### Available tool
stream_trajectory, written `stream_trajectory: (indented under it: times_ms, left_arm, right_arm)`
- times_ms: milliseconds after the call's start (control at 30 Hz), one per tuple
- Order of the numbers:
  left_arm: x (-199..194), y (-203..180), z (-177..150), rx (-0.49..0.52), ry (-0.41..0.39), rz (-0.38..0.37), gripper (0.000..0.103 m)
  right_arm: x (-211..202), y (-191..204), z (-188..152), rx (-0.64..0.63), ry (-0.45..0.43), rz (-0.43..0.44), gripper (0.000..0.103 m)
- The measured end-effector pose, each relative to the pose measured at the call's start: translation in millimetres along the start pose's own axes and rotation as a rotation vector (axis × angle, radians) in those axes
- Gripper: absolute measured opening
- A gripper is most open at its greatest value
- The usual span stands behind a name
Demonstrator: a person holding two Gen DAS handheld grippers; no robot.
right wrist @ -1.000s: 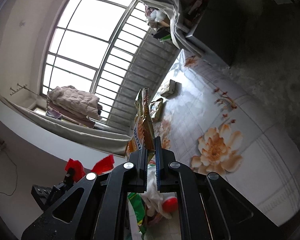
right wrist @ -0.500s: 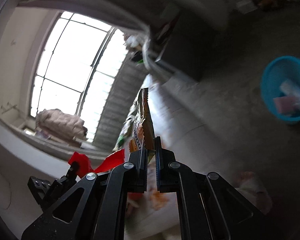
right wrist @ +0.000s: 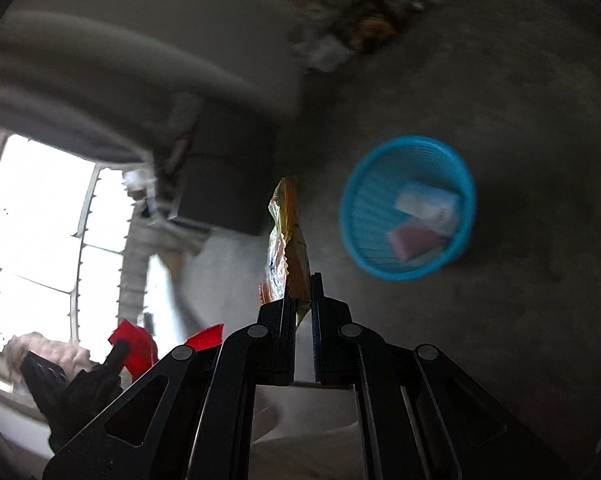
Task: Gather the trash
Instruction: 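Carry snack packet and red packet to the blue wastebasket and open both tools, then move both open tools back over the table toward the white tissue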
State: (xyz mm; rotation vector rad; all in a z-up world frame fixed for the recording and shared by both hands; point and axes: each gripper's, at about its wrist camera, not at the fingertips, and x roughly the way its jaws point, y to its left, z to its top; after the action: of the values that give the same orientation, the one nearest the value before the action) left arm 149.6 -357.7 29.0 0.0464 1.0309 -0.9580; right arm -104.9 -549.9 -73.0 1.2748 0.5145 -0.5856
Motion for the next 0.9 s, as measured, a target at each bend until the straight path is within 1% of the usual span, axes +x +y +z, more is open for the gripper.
stream_trajectory:
  times_ms: [67, 133, 233, 267, 367, 400, 467, 500, 533, 567, 600, 633, 700, 800, 900]
  left_arm:
    - [33.6, -9.9, 3.5, 0.010, 0.054, 0.000, 0.004]
    - [68.7, -22.6, 6.1, 0.031, 0.115, -0.005, 0.004]
    - [108.9, -34.8, 9.4, 0.056, 0.182, -0.002, 0.004]
    - [126.7, -40.8, 11.1, 0.070, 0.208, 0.017, 0.004]
    - [159.6, -49.0, 17.1, 0.096, 0.239, 0.038, 0.004]
    - [167.8, -50.0, 19.1, 0.105, 0.242, 0.045, 0.004]
    - [182.8, -50.9, 19.9, 0.116, 0.241, 0.064, 0.005]
    - [191.7, -51.5, 20.9, 0.118, 0.239, 0.065, 0.006]
    - [202.4, -52.0, 20.4, 0.130, 0.243, 0.065, 0.013]
    - [211.4, -53.6, 18.5, 0.140, 0.257, 0.072, 0.033]
    - [222.1, -53.4, 16.1, 0.148, 0.279, 0.089, 0.045]
    - [227.6, -53.0, 15.3, 0.147, 0.288, 0.099, 0.056]
    - [234.6, -49.8, 10.3, 0.134, 0.293, 0.093, 0.056]
    - [239.4, -45.9, 5.3, 0.092, 0.313, 0.054, 0.056]
    - [237.2, -47.6, 4.8, 0.081, 0.314, 0.061, 0.056]
  right_arm:
    - [13.4, -13.9, 3.1, 0.023, 0.000, -0.053, 0.005]
    - [27.9, -23.4, 10.4, 0.041, 0.006, -0.088, 0.005]
    - [46.5, -35.7, 21.6, 0.075, 0.021, -0.114, 0.006]
    - [56.2, -40.5, 27.2, 0.084, 0.022, -0.130, 0.006]
    - [75.9, -56.1, 43.8, 0.119, 0.049, -0.136, 0.007]
    - [79.9, -58.7, 47.3, 0.126, 0.057, -0.135, 0.007]
    - [94.8, -65.5, 58.0, 0.139, 0.060, -0.153, 0.011]
    - [98.4, -69.1, 58.2, 0.149, 0.062, -0.161, 0.012]
    - [104.2, -75.8, 60.2, 0.164, 0.072, -0.172, 0.022]
    - [114.7, -85.7, 62.5, 0.184, 0.091, -0.194, 0.040]
    - [120.5, -93.3, 63.2, 0.200, 0.101, -0.212, 0.048]
    - [125.6, -100.5, 63.1, 0.216, 0.112, -0.232, 0.052]
    - [126.6, -118.5, 57.1, 0.261, 0.134, -0.265, 0.052]
    - [110.1, -134.2, 45.2, 0.286, 0.124, -0.235, 0.053]
    - [94.2, -139.5, 40.3, 0.268, 0.118, -0.230, 0.053]
